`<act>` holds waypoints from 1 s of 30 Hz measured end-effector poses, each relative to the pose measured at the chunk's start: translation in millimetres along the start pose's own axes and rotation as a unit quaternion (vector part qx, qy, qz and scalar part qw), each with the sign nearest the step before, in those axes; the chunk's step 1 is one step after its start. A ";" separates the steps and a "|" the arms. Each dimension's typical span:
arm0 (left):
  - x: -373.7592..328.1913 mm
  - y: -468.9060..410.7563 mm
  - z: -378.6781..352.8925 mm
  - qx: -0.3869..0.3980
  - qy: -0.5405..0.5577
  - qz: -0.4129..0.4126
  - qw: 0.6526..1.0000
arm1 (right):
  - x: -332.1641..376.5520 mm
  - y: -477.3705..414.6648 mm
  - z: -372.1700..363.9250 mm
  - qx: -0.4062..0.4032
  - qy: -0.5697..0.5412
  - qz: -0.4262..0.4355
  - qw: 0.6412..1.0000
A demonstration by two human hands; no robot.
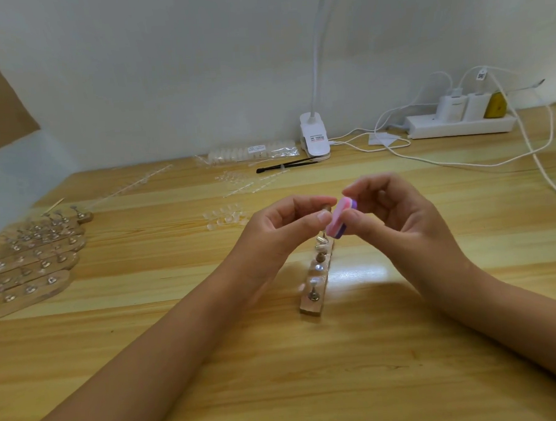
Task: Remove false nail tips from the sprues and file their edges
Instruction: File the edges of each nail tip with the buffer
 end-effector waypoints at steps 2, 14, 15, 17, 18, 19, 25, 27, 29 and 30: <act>-0.3 -0.9 0.3 -0.005 0.021 0.005 1.000 | -0.4 0.5 -0.9 0.005 0.005 -0.010 1.000; 0.3 0.3 1.1 -0.026 0.019 0.000 0.999 | 0.6 1.6 -6.2 0.035 -0.047 -0.045 0.997; 0.6 0.8 0.9 -0.025 0.019 0.001 1.000 | 0.2 2.5 -8.7 0.050 -0.038 -0.044 0.997; 0.2 0.9 0.8 -0.026 0.018 0.001 1.000 | -0.1 2.6 -8.7 0.038 -0.051 -0.044 0.997; -0.2 0.5 1.1 -0.029 0.016 -0.002 0.999 | 0.4 1.8 -6.2 0.018 -0.065 -0.046 0.997; -0.5 0.0 1.6 -0.033 0.009 -0.006 0.999 | 0.7 1.0 -3.3 0.000 -0.076 -0.048 0.996; -0.9 1.5 -1.3 -0.037 0.018 -0.004 0.999 | -0.6 2.0 -9.0 0.043 -0.069 -0.050 0.995; -1.1 0.6 0.3 -0.041 0.017 -0.007 0.999 | 0.9 1.0 -4.0 0.016 -0.085 -0.044 0.995; -0.9 0.0 1.0 -0.044 0.011 -0.006 0.999 | 0.6 0.3 -0.8 0.003 -0.086 -0.045 0.995; -0.6 0.2 0.1 -0.042 0.014 -0.005 0.999 | -0.5 0.5 -2.1 0.012 -0.081 -0.048 0.995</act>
Point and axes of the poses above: each hand's wrist, its own y-axis away from the middle knuckle, its own z-axis out of the back of the hand, x = y × z, the point moved 4 cm from there along -y, towards the middle knuckle, and after that the axes turned 12 degrees about y, right-handed, at the moved point
